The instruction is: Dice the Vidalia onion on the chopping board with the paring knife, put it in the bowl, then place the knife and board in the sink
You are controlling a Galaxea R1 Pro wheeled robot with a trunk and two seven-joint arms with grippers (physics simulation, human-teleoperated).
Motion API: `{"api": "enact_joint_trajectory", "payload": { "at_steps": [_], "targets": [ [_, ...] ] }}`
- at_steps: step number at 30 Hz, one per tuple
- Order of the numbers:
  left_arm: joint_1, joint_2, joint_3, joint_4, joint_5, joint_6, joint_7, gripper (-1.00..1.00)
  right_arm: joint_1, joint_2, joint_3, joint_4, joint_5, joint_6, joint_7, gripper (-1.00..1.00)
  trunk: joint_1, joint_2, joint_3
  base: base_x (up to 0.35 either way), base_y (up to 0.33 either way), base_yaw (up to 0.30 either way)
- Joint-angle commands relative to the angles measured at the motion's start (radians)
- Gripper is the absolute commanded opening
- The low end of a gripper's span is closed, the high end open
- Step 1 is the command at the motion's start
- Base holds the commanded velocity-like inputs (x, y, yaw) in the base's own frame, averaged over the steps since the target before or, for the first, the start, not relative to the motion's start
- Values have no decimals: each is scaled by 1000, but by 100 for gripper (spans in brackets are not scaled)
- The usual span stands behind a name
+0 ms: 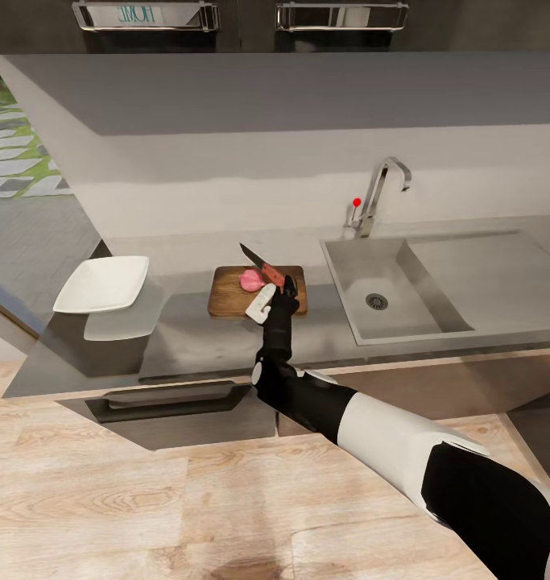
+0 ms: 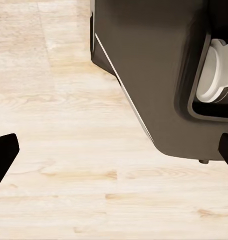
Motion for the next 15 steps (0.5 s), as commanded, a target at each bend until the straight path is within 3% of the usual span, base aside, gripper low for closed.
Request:
{"api": "enact_joint_trajectory", "payload": {
  "at_steps": [1, 9, 15],
  "targets": [
    [1, 1, -6, 2, 10, -1, -1, 100, -1, 0, 3, -7, 3, 18, -13, -100, 1, -2, -1, 0, 0, 0],
    [1, 9, -5, -4, 9, -17, -1, 100, 34, 0, 39, 15, 25, 20, -13, -100, 1, -2, -1, 0, 0, 0],
    [1, 10, -5, 3, 9, -51, -1, 100, 46, 0, 39, 14, 55, 19, -12, -100, 1, -2, -1, 0, 0, 0]
  ]
}}
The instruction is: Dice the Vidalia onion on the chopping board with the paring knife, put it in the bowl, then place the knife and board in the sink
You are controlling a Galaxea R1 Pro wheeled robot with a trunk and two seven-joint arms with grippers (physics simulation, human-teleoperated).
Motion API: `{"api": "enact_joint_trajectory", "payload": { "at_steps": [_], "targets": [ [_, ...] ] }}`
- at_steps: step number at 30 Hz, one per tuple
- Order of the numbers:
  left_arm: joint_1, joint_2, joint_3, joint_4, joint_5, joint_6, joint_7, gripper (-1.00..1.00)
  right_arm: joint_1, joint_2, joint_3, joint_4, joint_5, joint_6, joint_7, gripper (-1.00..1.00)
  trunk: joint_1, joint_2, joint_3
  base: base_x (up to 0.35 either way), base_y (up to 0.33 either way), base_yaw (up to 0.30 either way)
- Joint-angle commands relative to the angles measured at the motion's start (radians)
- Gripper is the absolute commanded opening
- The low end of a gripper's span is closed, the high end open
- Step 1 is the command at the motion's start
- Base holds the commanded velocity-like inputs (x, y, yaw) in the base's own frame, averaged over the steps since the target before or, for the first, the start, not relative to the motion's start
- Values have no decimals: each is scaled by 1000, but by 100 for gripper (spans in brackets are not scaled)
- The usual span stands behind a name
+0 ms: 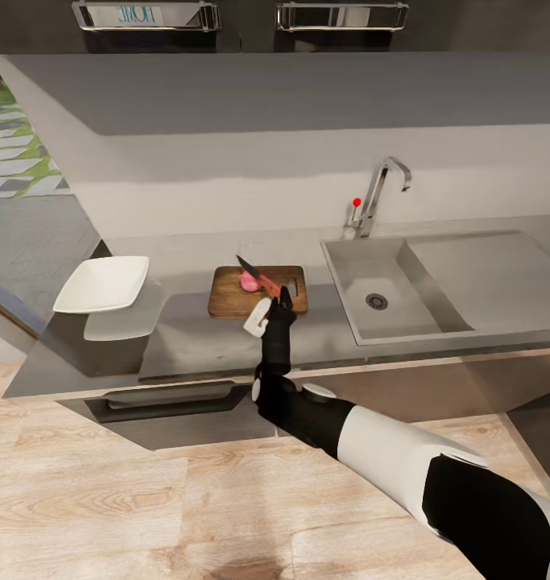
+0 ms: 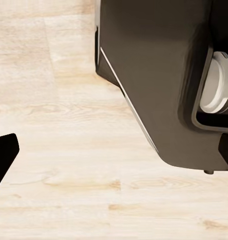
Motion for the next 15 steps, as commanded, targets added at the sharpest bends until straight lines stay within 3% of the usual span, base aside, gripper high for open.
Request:
{"api": "enact_joint_trajectory", "payload": {
  "at_steps": [1, 6, 15],
  "targets": [
    [1, 1, -6, -1, 10, -7, -2, 100, -1, 0, 3, 0, 7, 7, -3, -100, 1, -2, -1, 0, 0, 0],
    [1, 1, -6, -1, 10, -24, -2, 100, -1, 0, 2, 1, 34, 8, -2, -100, 1, -2, -1, 0, 0, 0],
    [1, 1, -6, -2, 10, -25, -2, 100, -1, 0, 2, 0, 36, 9, -4, -100, 1, -2, -1, 2, 0, 0]
  ]
}}
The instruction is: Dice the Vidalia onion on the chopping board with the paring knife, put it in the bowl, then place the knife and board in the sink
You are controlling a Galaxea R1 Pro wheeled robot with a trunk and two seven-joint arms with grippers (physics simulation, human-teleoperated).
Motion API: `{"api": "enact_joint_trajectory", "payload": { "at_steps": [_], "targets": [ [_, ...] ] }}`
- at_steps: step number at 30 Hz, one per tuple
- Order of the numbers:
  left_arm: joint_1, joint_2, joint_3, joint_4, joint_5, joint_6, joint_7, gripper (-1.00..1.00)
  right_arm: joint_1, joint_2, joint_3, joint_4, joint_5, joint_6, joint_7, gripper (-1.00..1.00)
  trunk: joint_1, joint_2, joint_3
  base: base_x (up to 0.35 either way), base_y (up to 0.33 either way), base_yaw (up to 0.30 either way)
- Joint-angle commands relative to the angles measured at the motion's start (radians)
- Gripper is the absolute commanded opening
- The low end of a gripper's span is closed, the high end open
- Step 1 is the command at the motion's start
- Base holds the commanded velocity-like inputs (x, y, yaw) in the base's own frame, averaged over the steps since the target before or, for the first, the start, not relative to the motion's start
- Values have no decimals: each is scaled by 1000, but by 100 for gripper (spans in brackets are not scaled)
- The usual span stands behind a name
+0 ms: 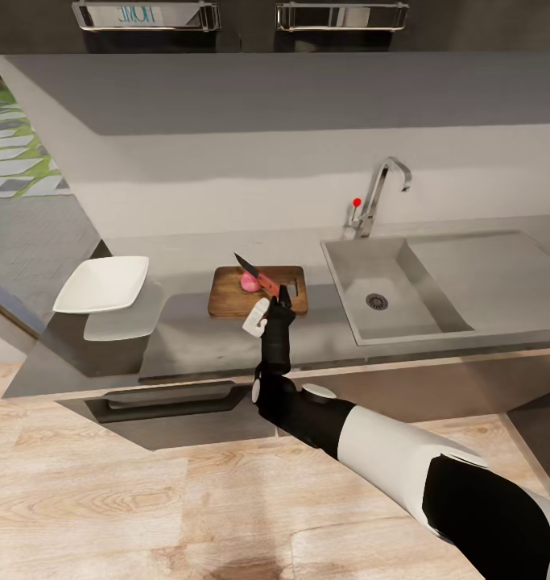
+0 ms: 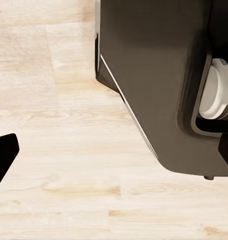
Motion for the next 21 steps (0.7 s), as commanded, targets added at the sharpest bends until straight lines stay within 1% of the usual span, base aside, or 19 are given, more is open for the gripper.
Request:
{"api": "enact_joint_trajectory", "payload": {
  "at_steps": [1, 7, 21],
  "targets": [
    [1, 1, -6, -2, 10, -1, -2, 100, -1, 0, 3, 1, 2, 7, -3, -100, 1, -2, -1, 46, 0, 0],
    [1, 2, -6, -2, 10, -2, -2, 100, -1, 0, 3, 1, -2, 8, -2, -100, 1, -2, -1, 59, 0, 0],
    [1, 2, -6, -2, 10, -2, -2, 100, -1, 0, 3, 13, -8, 10, 5, -100, 1, -2, -1, 3, 0, 0]
  ]
}}
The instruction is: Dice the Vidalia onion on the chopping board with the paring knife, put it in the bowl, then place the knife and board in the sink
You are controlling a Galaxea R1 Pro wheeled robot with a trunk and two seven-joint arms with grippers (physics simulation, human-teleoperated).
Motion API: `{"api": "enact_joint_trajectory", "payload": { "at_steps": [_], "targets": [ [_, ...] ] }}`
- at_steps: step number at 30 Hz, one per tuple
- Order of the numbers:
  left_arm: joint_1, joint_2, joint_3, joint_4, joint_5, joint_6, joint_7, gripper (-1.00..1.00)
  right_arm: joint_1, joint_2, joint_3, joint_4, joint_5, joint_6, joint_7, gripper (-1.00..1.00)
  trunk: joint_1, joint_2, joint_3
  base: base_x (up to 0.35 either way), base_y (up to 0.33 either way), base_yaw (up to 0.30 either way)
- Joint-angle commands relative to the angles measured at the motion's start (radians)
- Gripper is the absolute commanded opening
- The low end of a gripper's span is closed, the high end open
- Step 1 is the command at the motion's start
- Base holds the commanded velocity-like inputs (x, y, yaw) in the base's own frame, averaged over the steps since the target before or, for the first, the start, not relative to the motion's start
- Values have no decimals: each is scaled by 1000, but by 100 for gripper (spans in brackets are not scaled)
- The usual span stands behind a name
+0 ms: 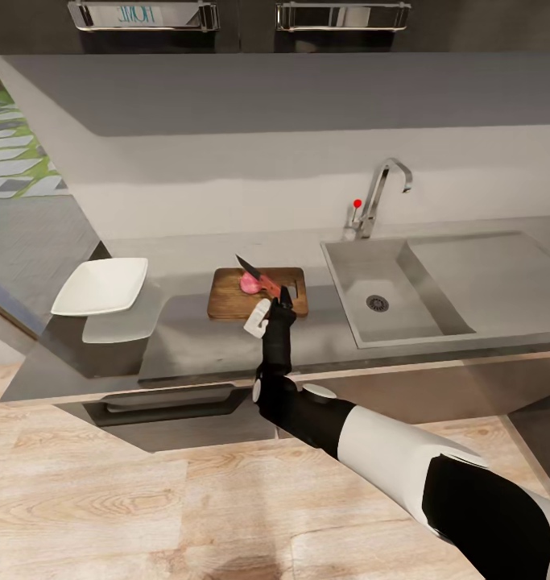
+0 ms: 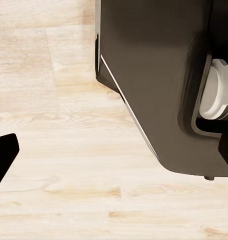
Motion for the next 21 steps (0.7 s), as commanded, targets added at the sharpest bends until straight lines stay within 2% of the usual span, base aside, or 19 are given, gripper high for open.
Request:
{"api": "enact_joint_trajectory", "payload": {
  "at_steps": [1, 10, 21],
  "targets": [
    [1, 1, -6, -2, 10, -1, -2, 100, -1, 0, 3, 1, 2, 7, -2, -100, 1, -2, -1, 0, 0, 0],
    [1, 1, -6, -2, 10, -1, -2, 100, -1, 0, 3, 4, -1, 8, 46, -100, 1, -2, -1, 18, 0, 0],
    [1, 1, -6, -2, 10, -1, -2, 100, -1, 0, 3, 7, -1, 8, 47, -100, 1, -2, -1, 5, 0, 0]
  ]
}}
